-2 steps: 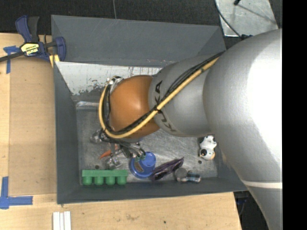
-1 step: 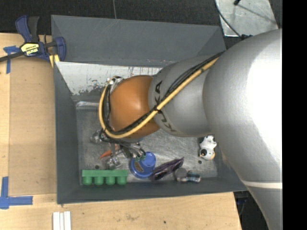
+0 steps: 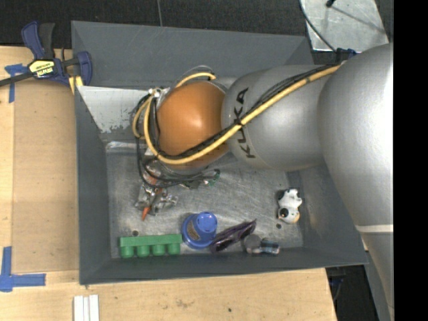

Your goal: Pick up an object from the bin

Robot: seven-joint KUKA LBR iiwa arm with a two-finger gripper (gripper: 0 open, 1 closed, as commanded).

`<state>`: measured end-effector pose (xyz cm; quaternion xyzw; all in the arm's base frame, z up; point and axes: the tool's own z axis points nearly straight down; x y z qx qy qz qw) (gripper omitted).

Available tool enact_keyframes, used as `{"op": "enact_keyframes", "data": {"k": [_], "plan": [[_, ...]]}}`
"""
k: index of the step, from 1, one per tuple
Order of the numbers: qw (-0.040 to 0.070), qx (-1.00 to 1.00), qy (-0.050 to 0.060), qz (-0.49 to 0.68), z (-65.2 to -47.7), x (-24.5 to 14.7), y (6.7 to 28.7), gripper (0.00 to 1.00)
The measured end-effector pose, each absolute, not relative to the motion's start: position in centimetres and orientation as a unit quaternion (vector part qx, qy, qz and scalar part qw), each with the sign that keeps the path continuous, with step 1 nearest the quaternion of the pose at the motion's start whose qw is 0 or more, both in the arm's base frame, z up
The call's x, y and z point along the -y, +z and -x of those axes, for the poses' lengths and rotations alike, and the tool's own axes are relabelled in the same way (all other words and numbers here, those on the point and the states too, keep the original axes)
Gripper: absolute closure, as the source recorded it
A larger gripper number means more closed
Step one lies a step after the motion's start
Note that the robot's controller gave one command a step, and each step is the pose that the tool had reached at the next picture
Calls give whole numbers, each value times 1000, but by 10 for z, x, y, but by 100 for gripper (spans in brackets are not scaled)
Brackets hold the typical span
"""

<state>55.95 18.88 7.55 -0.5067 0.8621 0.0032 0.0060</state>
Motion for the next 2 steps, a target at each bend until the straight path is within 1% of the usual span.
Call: {"op": "enact_keyframes", "data": {"k": [1,2], "plan": [[6,-862,3,506,-560,-189,75,100],[2,-861,1,509,-557,-178,92,100]]}}
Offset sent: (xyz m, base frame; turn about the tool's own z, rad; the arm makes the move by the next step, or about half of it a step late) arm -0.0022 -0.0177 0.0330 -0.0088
